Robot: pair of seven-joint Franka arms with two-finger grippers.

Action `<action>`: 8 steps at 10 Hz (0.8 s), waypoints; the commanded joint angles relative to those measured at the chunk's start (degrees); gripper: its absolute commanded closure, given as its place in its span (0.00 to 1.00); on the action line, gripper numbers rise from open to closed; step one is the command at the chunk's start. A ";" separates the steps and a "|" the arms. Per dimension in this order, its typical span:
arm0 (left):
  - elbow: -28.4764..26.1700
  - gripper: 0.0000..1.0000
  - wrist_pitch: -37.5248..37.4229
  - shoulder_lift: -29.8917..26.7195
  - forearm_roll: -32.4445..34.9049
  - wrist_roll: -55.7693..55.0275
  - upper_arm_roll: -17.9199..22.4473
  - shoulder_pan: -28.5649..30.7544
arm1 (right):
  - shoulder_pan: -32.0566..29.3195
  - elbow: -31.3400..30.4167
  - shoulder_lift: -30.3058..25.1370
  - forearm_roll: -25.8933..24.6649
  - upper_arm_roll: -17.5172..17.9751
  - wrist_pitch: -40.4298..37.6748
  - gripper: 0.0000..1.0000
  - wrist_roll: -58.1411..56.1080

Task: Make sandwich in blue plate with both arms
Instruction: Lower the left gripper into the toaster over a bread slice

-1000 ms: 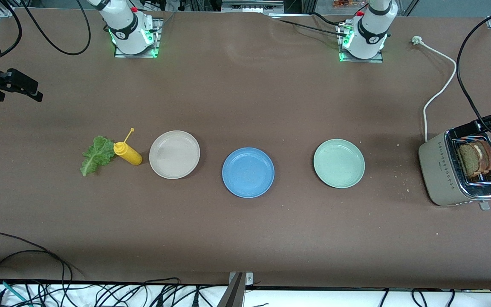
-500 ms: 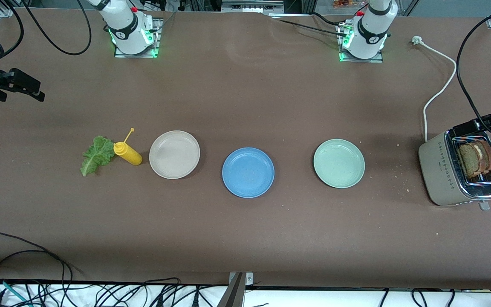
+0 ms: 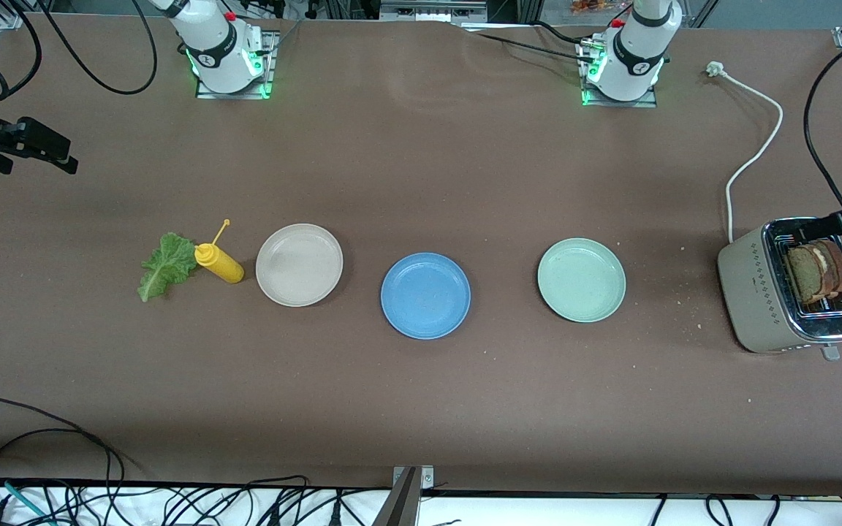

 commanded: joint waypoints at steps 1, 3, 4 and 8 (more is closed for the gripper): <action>-0.10 0.00 5.46 5.10 3.95 2.61 0.02 1.63 | -0.45 -0.75 -1.01 -0.83 0.62 -0.06 0.00 0.55; -0.10 0.01 8.89 7.48 3.17 6.81 0.02 3.99 | -0.45 -0.75 -1.01 -0.74 0.45 -0.06 0.00 0.55; -0.19 0.02 10.48 9.14 3.34 6.83 -0.07 3.92 | -0.45 -0.75 -1.01 -0.83 0.45 -0.06 0.00 0.55; -0.54 0.05 11.63 11.97 3.78 7.19 -0.07 4.01 | -0.45 -0.75 -1.01 -0.83 0.62 -0.06 0.00 0.55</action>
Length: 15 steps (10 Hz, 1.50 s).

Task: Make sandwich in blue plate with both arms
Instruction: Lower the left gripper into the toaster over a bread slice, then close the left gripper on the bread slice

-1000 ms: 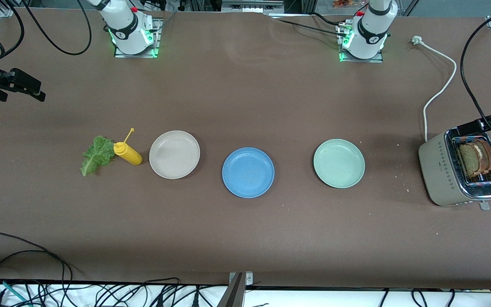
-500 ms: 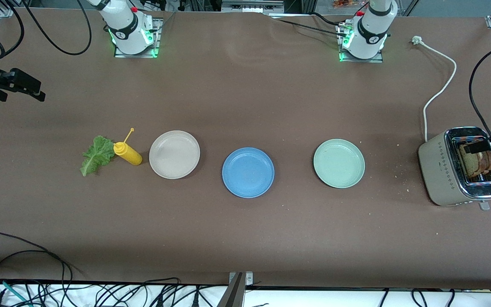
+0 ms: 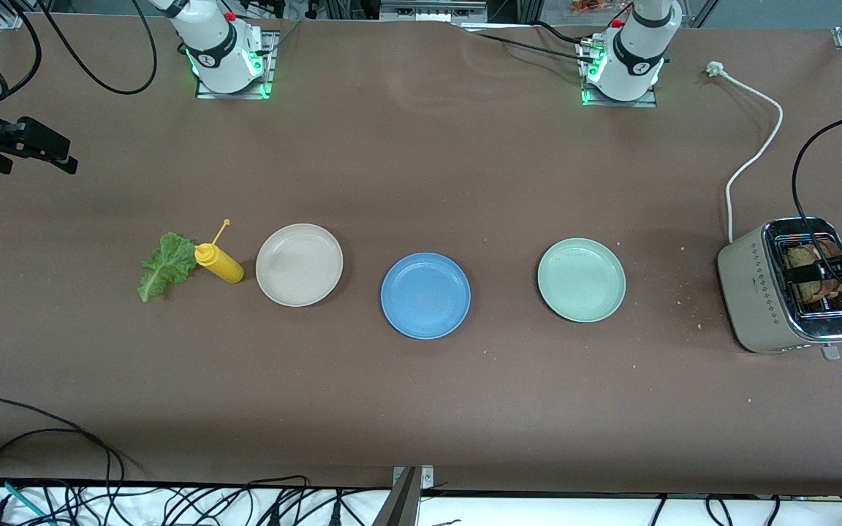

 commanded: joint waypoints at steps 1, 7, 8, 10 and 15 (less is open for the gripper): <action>0.07 0.05 0.35 0.63 1.34 1.32 -0.14 0.23 | -0.43 -0.75 -1.01 -0.80 0.62 -0.05 0.00 0.55; 0.78 0.04 0.35 0.63 2.92 1.76 -0.05 1.20 | -0.43 -0.75 -0.84 -0.71 0.53 -0.05 0.00 0.47; 0.78 0.04 0.35 0.63 2.92 1.76 -0.05 1.20 | -0.43 -0.75 -0.93 -0.71 0.53 -0.13 0.00 0.55; 0.60 0.05 0.52 1.50 3.01 1.76 -0.14 1.11 | -0.52 -0.75 -0.84 -0.71 0.53 -0.13 0.00 0.55; 0.60 0.06 1.05 2.91 2.92 1.76 -0.22 0.67 | -0.61 -0.83 -0.84 -0.80 0.27 0.12 0.00 0.55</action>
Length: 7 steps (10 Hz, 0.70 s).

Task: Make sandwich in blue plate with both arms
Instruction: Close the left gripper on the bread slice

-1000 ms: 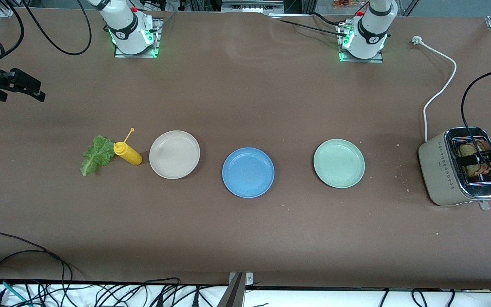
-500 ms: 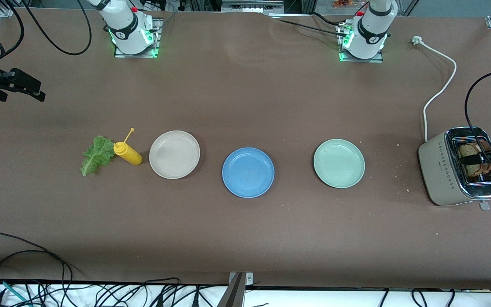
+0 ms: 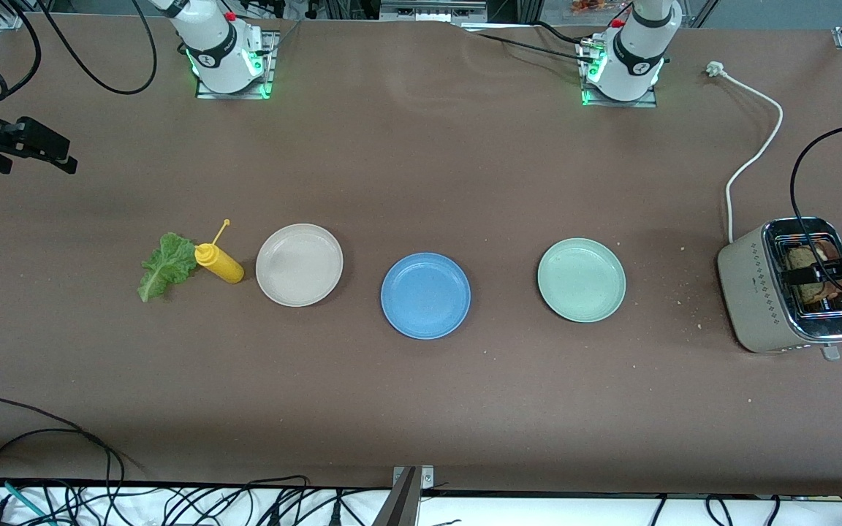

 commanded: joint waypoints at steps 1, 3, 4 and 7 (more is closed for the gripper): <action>0.35 0.06 1.06 1.31 1.22 1.09 -0.01 -0.01 | -0.84 -0.83 -0.23 -0.60 0.15 0.80 0.00 0.45; 0.44 0.26 0.98 1.32 1.22 1.09 -0.01 0.16 | -0.85 -0.83 0.56 -0.68 -0.55 0.98 0.00 -0.17; 0.44 0.48 0.98 1.32 1.22 1.09 -0.01 0.34 | -0.85 -0.92 0.56 -0.42 -0.56 0.98 0.00 -0.17; 0.44 1.00 0.71 1.32 1.22 1.18 -0.01 0.43 | -0.93 -1.18 0.74 -0.68 -0.64 1.07 0.00 -0.17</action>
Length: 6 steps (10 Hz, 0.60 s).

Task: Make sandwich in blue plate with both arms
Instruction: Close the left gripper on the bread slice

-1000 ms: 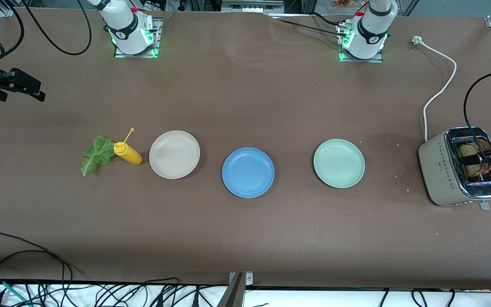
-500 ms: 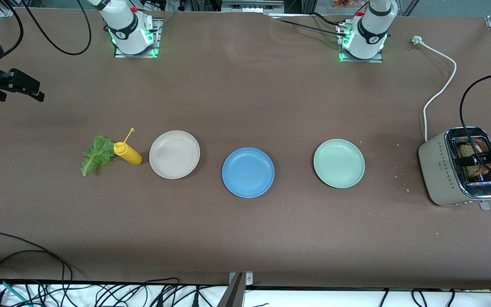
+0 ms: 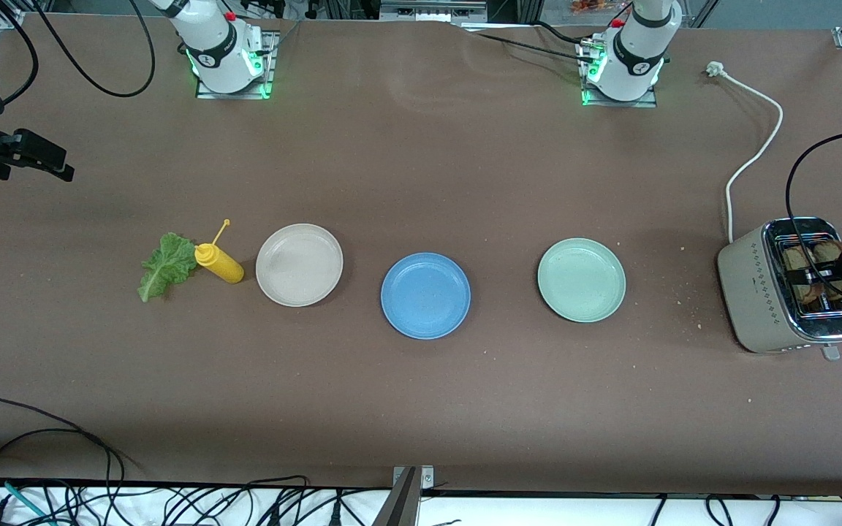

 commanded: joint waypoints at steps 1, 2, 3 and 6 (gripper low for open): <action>0.44 1.00 0.39 0.41 1.20 1.06 -0.06 0.25 | -0.38 -1.11 0.15 -0.67 0.16 1.17 0.00 0.20; 0.44 1.00 0.39 0.41 1.20 1.06 -0.06 0.25 | -0.55 -1.20 0.16 -0.59 -0.63 1.00 0.00 0.20; 0.53 1.00 0.39 0.32 1.20 1.06 -0.06 0.25 | -0.55 -1.37 0.07 -0.59 -1.24 0.39 0.00 0.03; 0.79 1.00 -1.18 -1.43 1.20 0.80 -0.15 0.16 | -0.55 -1.46 0.07 -0.50 -1.87 -0.14 0.00 -0.24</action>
